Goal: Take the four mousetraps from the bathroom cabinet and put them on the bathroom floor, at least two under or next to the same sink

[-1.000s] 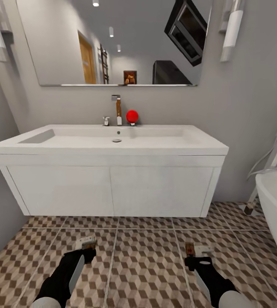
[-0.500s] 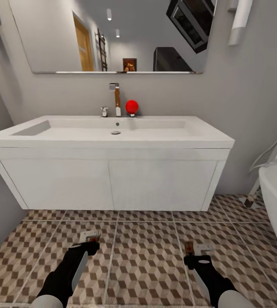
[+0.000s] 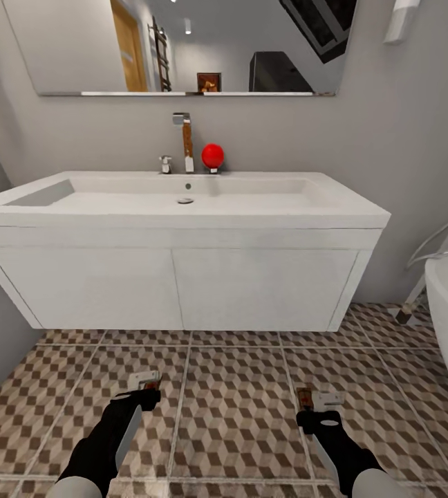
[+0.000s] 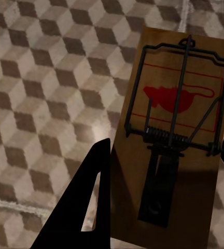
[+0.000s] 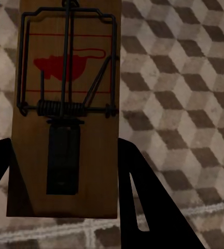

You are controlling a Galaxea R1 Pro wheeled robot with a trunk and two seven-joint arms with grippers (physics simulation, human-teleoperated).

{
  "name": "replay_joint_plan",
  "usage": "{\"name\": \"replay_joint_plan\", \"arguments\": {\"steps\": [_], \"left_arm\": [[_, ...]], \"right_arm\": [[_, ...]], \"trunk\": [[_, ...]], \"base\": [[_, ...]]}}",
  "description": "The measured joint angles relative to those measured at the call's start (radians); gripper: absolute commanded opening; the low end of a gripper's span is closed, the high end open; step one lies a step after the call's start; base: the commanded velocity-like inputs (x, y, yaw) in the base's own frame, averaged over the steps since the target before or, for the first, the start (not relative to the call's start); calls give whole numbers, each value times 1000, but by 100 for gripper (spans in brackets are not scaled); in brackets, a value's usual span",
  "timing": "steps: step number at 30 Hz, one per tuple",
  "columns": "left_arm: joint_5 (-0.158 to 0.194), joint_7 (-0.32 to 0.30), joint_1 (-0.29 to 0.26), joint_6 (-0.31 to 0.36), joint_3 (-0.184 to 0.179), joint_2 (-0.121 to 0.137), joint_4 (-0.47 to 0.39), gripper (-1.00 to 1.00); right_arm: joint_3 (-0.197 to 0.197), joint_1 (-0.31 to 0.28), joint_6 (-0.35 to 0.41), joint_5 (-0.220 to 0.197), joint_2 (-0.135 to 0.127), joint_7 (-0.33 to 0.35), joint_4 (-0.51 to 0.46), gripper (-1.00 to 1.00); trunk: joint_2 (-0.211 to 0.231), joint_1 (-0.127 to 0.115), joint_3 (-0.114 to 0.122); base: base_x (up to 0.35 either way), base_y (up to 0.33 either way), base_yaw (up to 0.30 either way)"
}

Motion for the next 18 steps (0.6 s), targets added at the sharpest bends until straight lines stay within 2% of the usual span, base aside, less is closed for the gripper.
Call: {"name": "replay_joint_plan", "arguments": {"steps": [12,18], "left_arm": [[1,0,0,-1,2,-2,-25,-100],[1,0,0,-2,0,-3,-16,-100]], "right_arm": [[1,0,0,0,0,-1,0,-100],[1,0,-2,6,0,-1,0,-100]], "trunk": [[0,0,0],[0,-1,0]], "base": [[18,0,0],[307,0,0]]}}
